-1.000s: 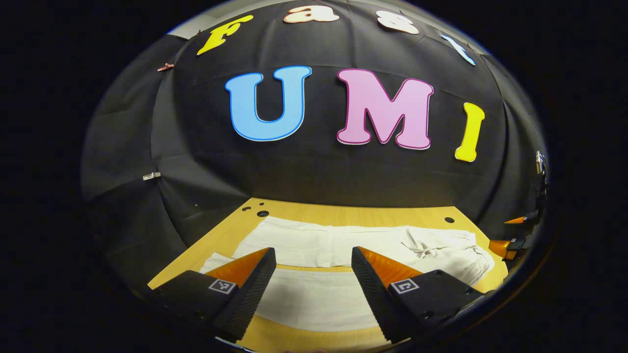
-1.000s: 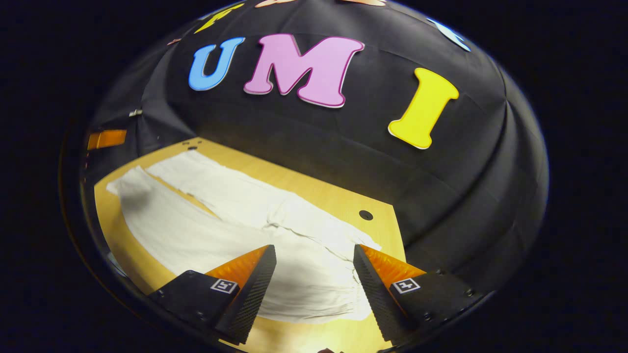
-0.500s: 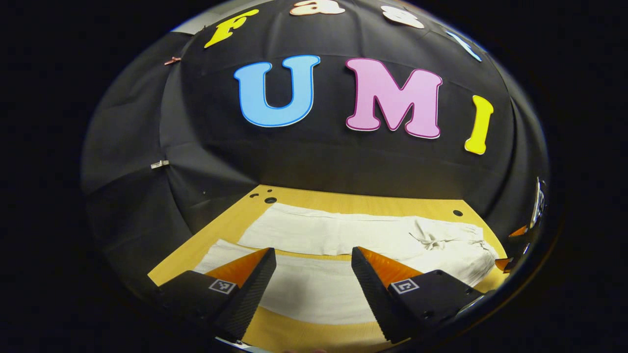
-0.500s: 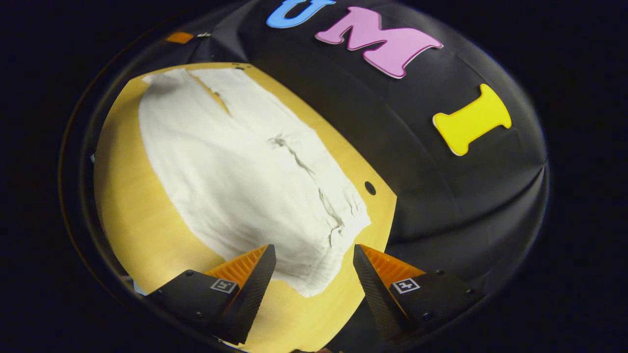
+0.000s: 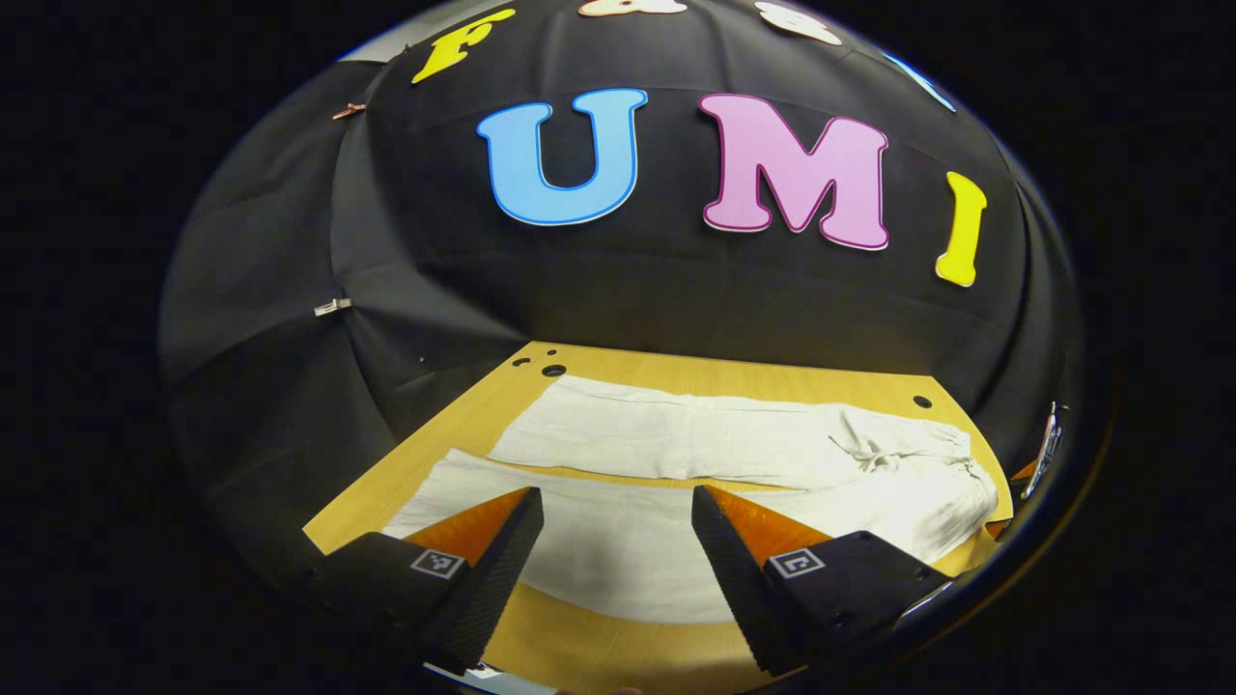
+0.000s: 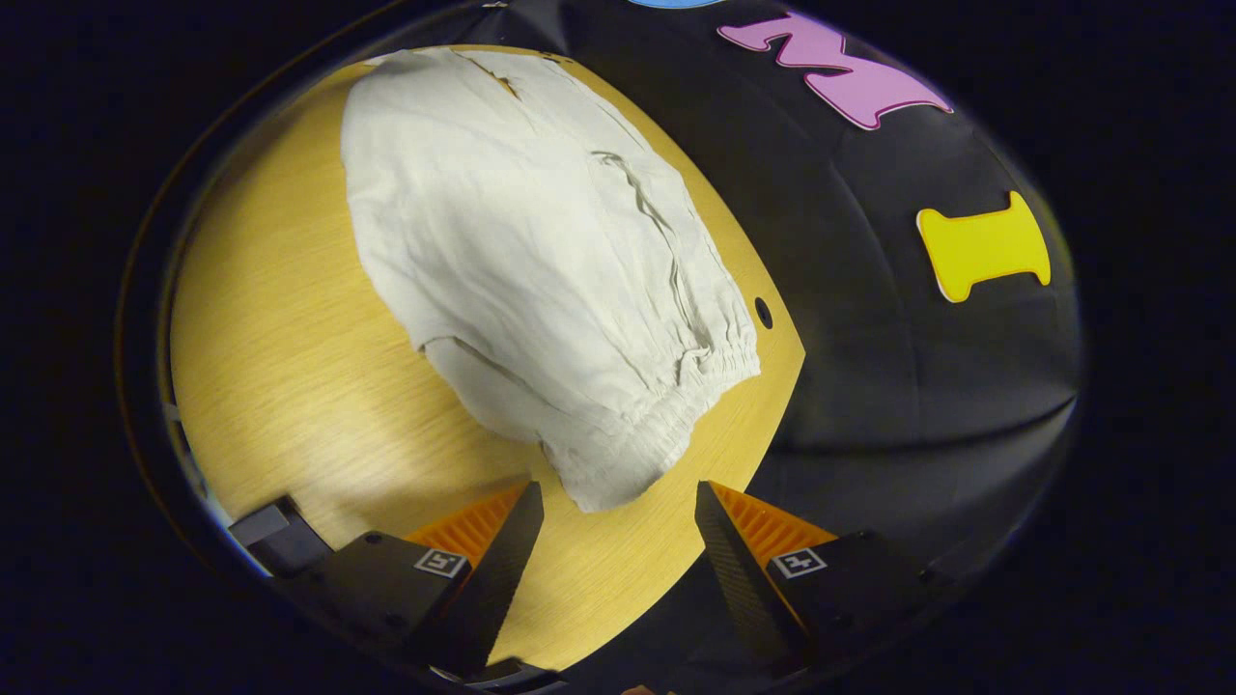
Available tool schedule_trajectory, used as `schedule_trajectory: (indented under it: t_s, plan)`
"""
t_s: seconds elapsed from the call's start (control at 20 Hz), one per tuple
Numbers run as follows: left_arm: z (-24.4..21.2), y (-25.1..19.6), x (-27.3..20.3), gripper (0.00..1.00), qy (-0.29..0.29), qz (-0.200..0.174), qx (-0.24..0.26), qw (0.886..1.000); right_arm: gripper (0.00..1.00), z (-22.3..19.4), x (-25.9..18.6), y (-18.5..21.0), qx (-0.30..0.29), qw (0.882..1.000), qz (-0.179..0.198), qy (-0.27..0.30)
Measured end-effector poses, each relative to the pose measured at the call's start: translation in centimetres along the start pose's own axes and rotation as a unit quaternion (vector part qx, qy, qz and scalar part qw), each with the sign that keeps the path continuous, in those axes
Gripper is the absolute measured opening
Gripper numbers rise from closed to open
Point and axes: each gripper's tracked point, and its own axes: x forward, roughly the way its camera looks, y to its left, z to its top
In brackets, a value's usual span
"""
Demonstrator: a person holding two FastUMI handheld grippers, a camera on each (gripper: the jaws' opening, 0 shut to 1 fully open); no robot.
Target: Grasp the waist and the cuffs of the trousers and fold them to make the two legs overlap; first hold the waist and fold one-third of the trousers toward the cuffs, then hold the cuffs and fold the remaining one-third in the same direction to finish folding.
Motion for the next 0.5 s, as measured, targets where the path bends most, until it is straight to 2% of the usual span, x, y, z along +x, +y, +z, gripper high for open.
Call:
schedule_trajectory:
  t_s: [0.35,0.5]
  plan:
    - [-1.1,1.7,-0.3,0.99,0.012,0.020,-0.001,1.000,0.96,1.4,1.9,-0.5,-0.057,0.998,-0.012,-0.008]
    - [-1.6,2.3,-0.3,0.98,0.018,0.028,-0.008,0.999,0.96,2.3,2.4,-0.6,-0.104,0.994,-0.017,-0.015]
